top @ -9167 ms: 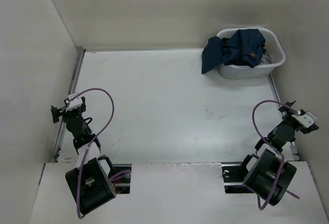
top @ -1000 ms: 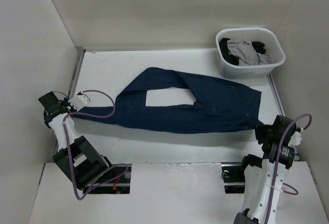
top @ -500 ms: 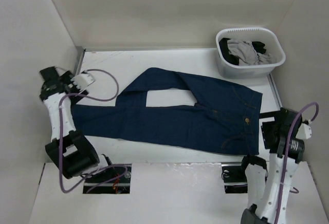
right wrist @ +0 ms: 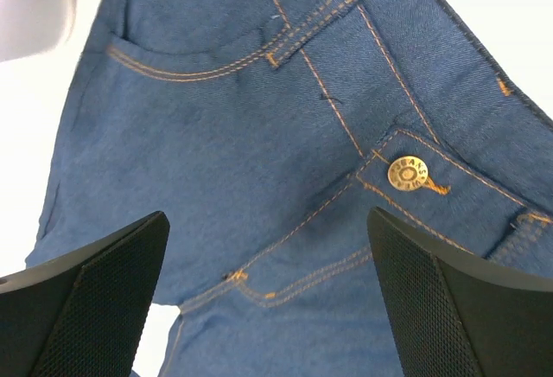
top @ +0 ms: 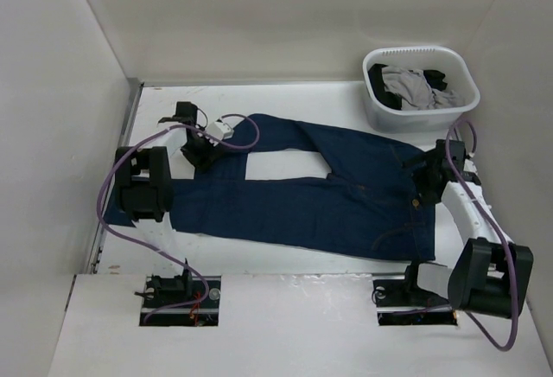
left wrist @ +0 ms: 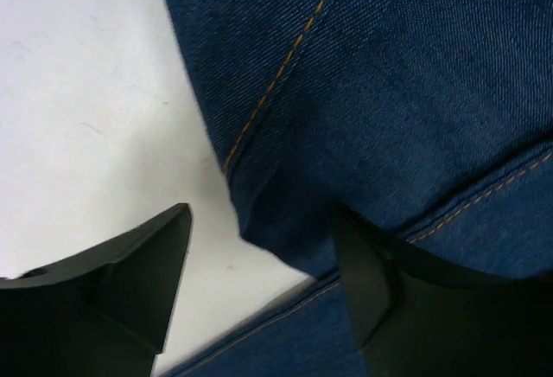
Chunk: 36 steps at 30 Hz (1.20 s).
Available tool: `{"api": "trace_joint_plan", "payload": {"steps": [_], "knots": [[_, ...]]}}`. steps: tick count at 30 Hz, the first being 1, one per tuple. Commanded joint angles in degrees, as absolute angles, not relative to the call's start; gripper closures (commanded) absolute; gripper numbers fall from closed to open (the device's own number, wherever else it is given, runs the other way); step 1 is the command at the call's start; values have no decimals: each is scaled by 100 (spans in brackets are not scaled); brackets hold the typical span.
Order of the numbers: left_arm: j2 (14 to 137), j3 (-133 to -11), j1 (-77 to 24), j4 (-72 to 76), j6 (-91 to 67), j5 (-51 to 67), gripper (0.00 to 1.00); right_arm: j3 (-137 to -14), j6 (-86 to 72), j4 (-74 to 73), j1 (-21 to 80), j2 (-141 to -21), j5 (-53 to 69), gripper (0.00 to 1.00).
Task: Fold and stack the trousers
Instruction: Flatten the trousers out
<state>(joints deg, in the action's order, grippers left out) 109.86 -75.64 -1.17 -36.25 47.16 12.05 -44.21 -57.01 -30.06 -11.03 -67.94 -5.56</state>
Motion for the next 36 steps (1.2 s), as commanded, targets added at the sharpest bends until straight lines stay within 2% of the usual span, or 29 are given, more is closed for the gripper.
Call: {"api": "trace_joint_plan", "payload": {"steps": [1,2,4,5,7,9,12,16,21,28,30,31,32,34,36], "knots": [[11144,-7734,-259,-3569,4228,1292,48,-4097,-5975,-2427,-1033,-7065,-712,0],[11214,-7760,-285,-3551,4158,1283,58,-4035,-6046,-2339,-1033,-7162,-712,0],[11364,-7892,-312,-3586,4035,1222,89,-3912,-6248,-2154,-1033,-7495,-633,0],[11338,-7927,-312,-3525,3982,1109,95,-3894,-6319,-2119,-1033,-7697,-589,0],[11094,-8033,-251,-3158,3938,723,100,-3902,-6398,-2109,-1024,-7997,-536,0],[10593,-7990,-198,-2394,4033,126,100,-3920,-6407,-2109,-963,-8278,-510,0],[9784,-7770,-189,-892,4919,-666,100,-3902,-6460,-2118,-927,-8525,-562,0],[9238,-7419,-136,824,6159,-949,100,-3815,-6478,-2057,-927,-8736,-589,0],[8930,-6209,-66,2521,7573,-555,95,-3700,-6442,-1951,-910,-8842,-589,0],[8982,-4625,706,2461,8173,-299,91,-3674,-6337,-1925,-910,-8675,-571,0],[9113,-4466,1014,2409,8252,-308,86,-3665,-6284,-1925,-910,-8570,-528,0],[9158,-4395,1137,2382,8314,-299,80,-3665,-6249,-1942,-910,-8500,-501,0],[9184,-4281,1286,2260,8471,-316,61,-3700,-6162,-1995,-901,-8299,-379,0],[9010,-4158,1489,2023,8639,-378,39,-3849,-5733,-2100,-796,-7825,-325,0],[8633,-4192,1769,1698,8579,-326,34,-4103,-5258,-2546,-568,-7228,-534,0]]}}
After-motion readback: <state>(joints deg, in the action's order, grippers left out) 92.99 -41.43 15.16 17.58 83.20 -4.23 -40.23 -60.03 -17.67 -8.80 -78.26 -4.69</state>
